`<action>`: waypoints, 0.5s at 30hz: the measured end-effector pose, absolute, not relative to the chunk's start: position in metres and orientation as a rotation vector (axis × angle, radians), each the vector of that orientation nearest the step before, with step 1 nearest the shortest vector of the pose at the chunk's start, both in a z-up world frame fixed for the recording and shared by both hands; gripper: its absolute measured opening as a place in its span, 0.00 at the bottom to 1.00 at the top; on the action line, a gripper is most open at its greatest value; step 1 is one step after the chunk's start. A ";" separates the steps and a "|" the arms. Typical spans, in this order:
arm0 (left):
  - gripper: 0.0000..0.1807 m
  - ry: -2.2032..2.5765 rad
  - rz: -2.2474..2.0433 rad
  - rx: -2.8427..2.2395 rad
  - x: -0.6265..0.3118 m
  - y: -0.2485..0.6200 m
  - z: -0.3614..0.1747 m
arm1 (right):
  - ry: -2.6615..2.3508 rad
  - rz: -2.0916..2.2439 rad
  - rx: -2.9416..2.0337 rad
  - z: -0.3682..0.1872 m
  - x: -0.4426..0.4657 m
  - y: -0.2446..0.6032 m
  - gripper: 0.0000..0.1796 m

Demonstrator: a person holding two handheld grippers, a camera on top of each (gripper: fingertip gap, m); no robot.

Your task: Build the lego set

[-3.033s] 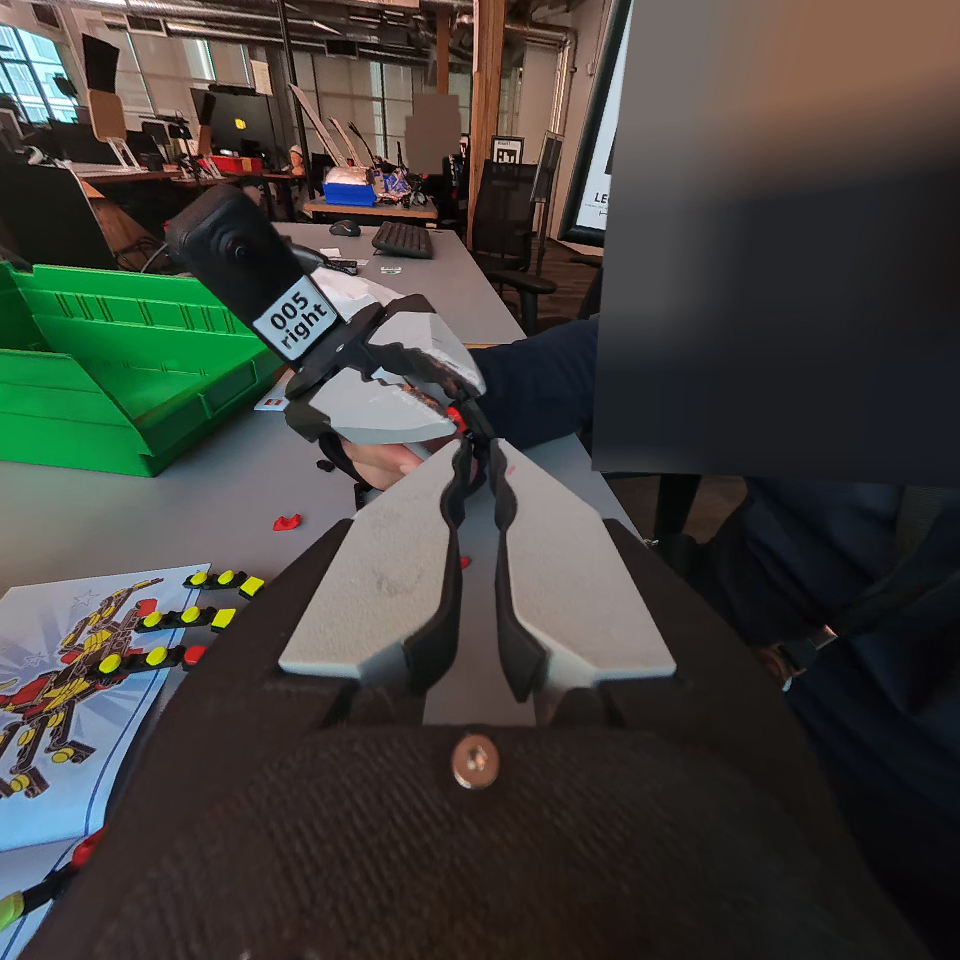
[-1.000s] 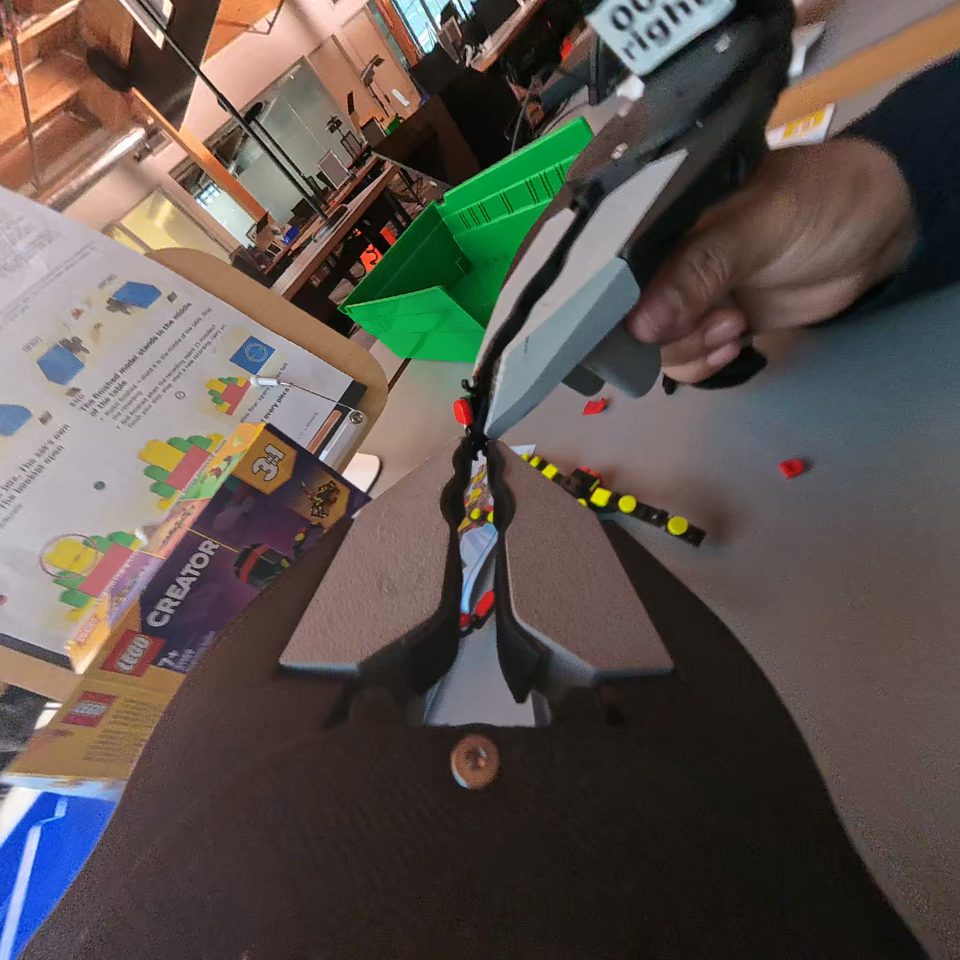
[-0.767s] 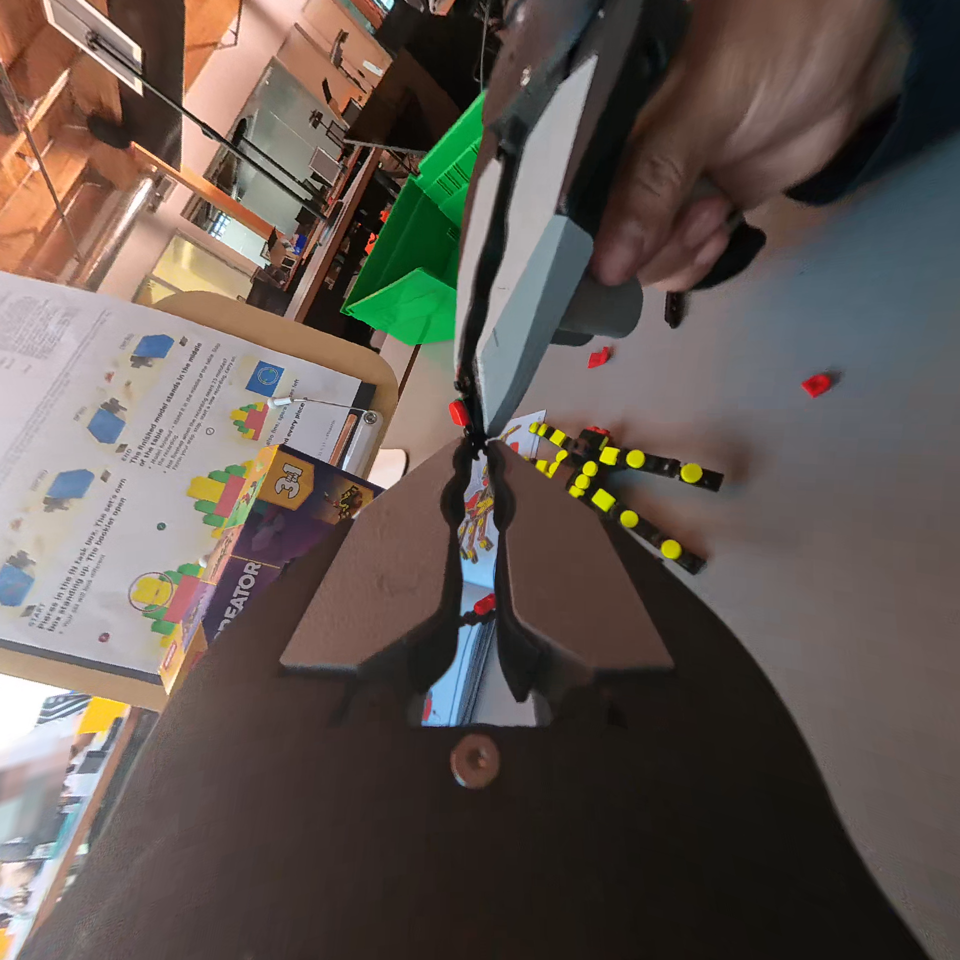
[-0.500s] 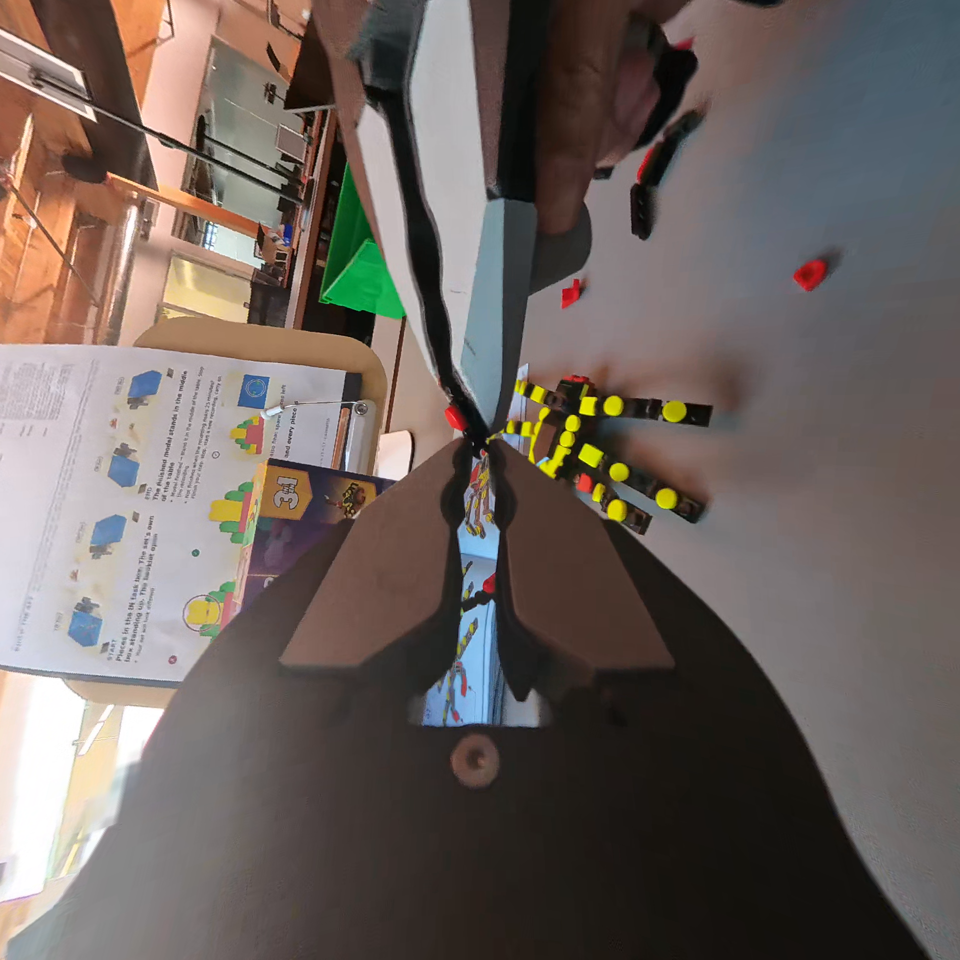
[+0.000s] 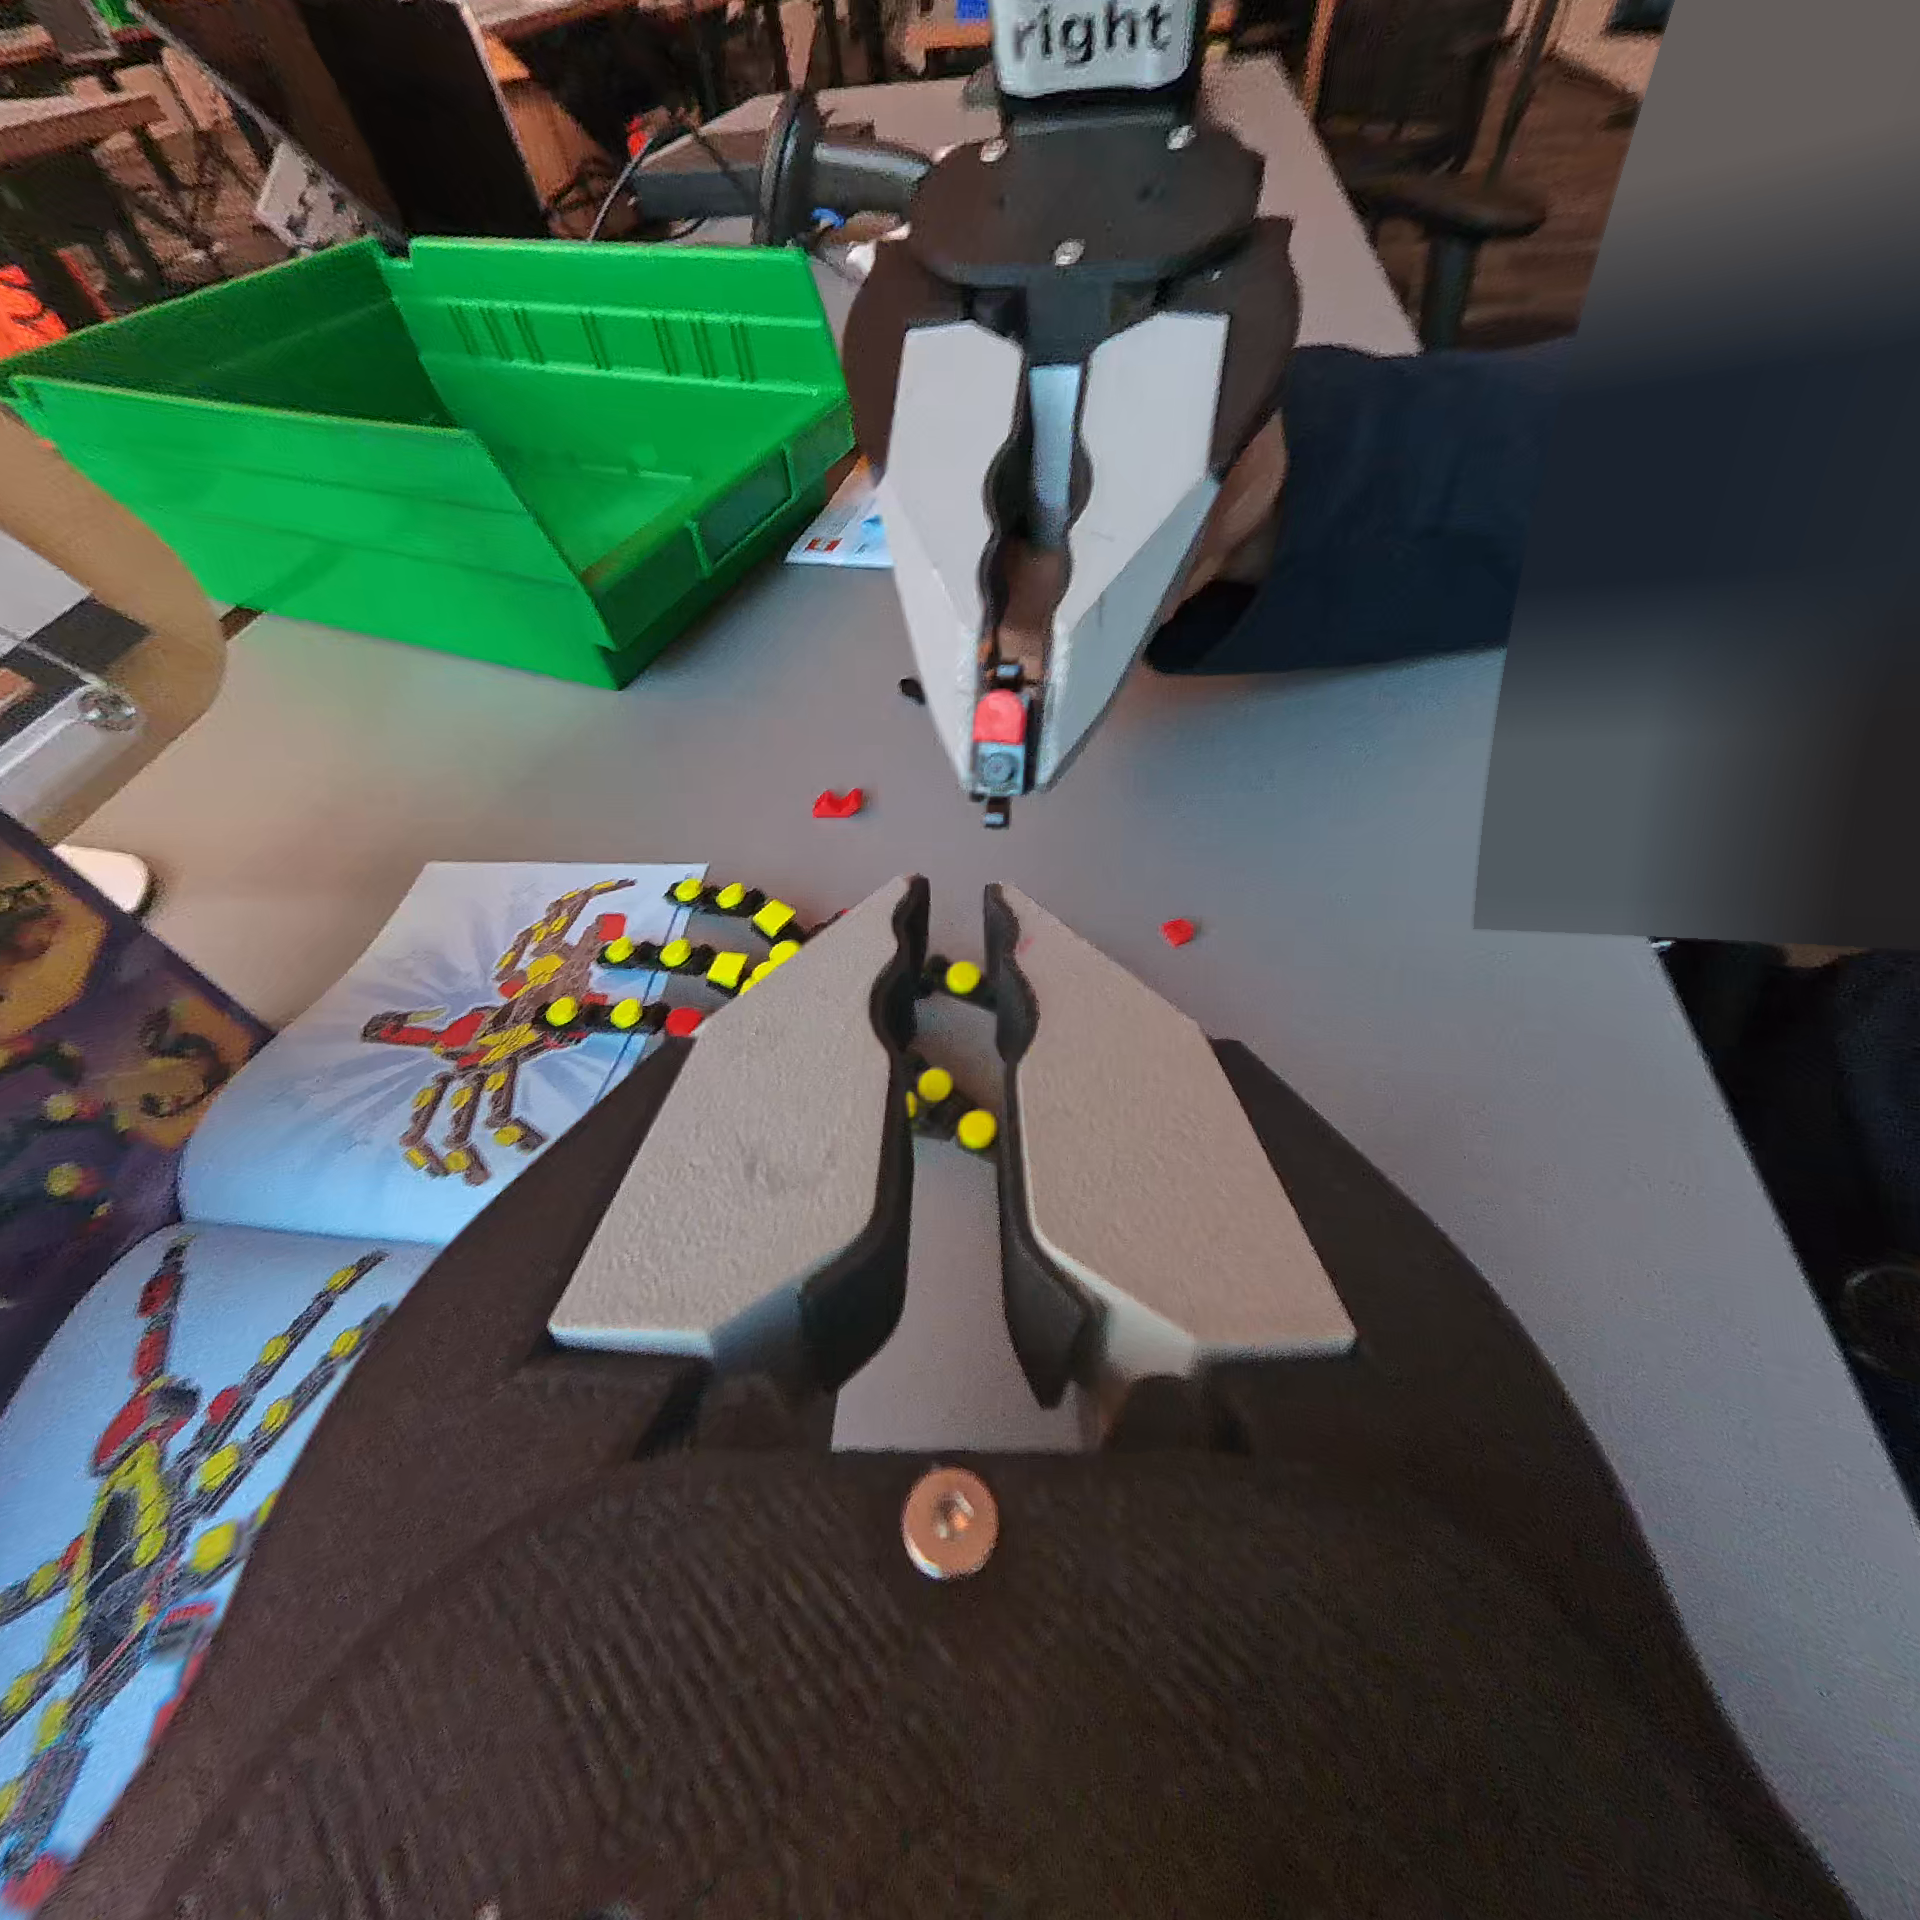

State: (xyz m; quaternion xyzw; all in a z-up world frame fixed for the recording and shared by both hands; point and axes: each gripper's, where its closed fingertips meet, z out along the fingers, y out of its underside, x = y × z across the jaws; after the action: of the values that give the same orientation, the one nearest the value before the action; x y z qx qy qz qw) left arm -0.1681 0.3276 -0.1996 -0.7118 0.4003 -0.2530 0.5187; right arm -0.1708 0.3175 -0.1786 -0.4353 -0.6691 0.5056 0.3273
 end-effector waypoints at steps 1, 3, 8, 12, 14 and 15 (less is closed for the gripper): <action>0.04 0.960 -0.624 -1.693 -0.166 0.326 -0.197 | -1.761 1.316 -1.138 -0.179 -0.171 0.317 0.02; 0.04 0.964 -0.610 -1.671 -0.165 0.325 -0.193 | -1.766 1.313 -1.135 -0.180 -0.171 0.316 0.03; 0.01 0.973 -0.620 -1.634 -0.162 0.321 -0.188 | -1.769 1.323 -1.143 -0.183 -0.172 0.316 0.03; 0.00 0.956 -0.628 -1.636 -0.163 0.322 -0.186 | -1.742 1.351 -1.143 -0.180 -0.173 0.317 0.02; 0.00 0.917 -0.646 -1.647 -0.165 0.324 -0.183 | -1.693 1.370 -1.146 -0.177 -0.175 0.319 0.03; 0.00 0.885 -0.672 -1.637 -0.166 0.325 -0.179 | -1.660 1.394 -1.140 -0.174 -0.176 0.320 0.02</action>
State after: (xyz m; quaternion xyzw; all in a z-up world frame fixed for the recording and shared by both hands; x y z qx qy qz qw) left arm -0.1664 0.3252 -0.1793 -0.6916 0.3736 -0.2837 0.5493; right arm -0.1758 0.3204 -0.1739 -0.4379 -0.6375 0.5353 0.3396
